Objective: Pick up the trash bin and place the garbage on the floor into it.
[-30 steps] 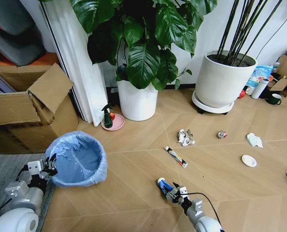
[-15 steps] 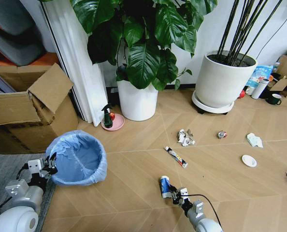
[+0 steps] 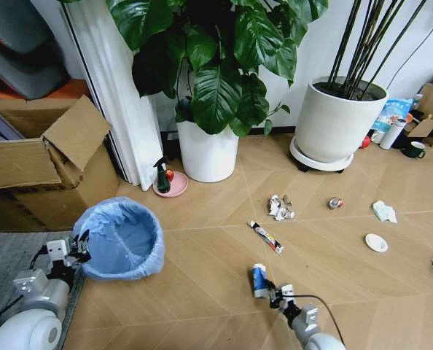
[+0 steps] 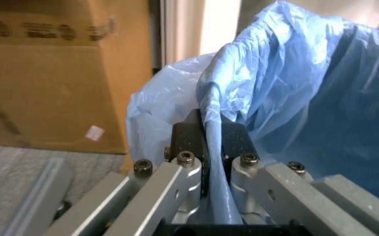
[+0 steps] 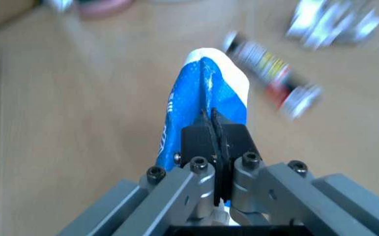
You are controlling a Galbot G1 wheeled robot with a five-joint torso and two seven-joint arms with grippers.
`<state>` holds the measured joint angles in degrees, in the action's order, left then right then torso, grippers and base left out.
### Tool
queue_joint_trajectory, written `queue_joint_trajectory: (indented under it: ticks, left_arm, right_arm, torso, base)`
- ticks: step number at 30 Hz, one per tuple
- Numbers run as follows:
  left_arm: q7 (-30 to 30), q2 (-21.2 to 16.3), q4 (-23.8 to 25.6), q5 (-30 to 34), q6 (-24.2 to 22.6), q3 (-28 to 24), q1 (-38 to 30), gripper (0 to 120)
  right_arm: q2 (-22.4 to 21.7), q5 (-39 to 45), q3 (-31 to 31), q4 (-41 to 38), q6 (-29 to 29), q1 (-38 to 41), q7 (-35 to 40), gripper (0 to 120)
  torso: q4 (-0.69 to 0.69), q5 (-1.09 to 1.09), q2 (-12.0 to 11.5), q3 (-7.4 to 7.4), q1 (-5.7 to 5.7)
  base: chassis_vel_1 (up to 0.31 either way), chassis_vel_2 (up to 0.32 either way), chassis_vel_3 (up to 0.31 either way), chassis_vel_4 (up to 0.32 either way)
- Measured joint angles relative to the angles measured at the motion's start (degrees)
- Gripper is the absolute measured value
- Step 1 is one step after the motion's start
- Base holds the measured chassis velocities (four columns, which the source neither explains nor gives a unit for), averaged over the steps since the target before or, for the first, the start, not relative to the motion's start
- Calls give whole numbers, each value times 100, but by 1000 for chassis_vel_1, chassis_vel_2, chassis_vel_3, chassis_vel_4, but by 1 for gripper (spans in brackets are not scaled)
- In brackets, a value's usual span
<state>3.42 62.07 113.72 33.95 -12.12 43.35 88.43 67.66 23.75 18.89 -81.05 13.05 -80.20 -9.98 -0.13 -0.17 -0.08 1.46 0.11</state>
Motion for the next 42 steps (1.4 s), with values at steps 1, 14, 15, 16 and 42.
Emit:
queue_joint_trajectory:
  ticks: [1,14,15,16,42]
  left_arm:
    - [3,-28,-22,45,-16,-46,-47,1]
    - [12,-634,-214,769,-117,-992,-485,1]
    - [-8,-680,-216,797,-110,-1041,-488,1]
    - [-39,-751,-224,817,-88,-1096,-484,1]
    - [-268,-930,-208,835,-5,-989,-352,1]
  right_arm:
    - [-27,28,89,-139,28,-49,4,0]
    - [-1490,1294,65,-2684,56,194,-10,0]
    - [-1645,1492,-70,-2788,78,298,-78,0]
    - [-1869,1790,-287,-2891,133,507,-213,0]
    - [-981,2942,-5019,-1354,435,4649,-826,0]
  torso:
    - [-1,0,0,0,0]
    - [0,-2,0,0,0]
    - [-2,2,0,0,0]
    - [-2,2,0,0,0]
    - [0,-1,0,0,0]
  base:
    - [0,0,0,0]
    - [0,0,0,0]
    - [0,0,0,0]
    - [0,0,0,0]
    - [0,0,0,0]
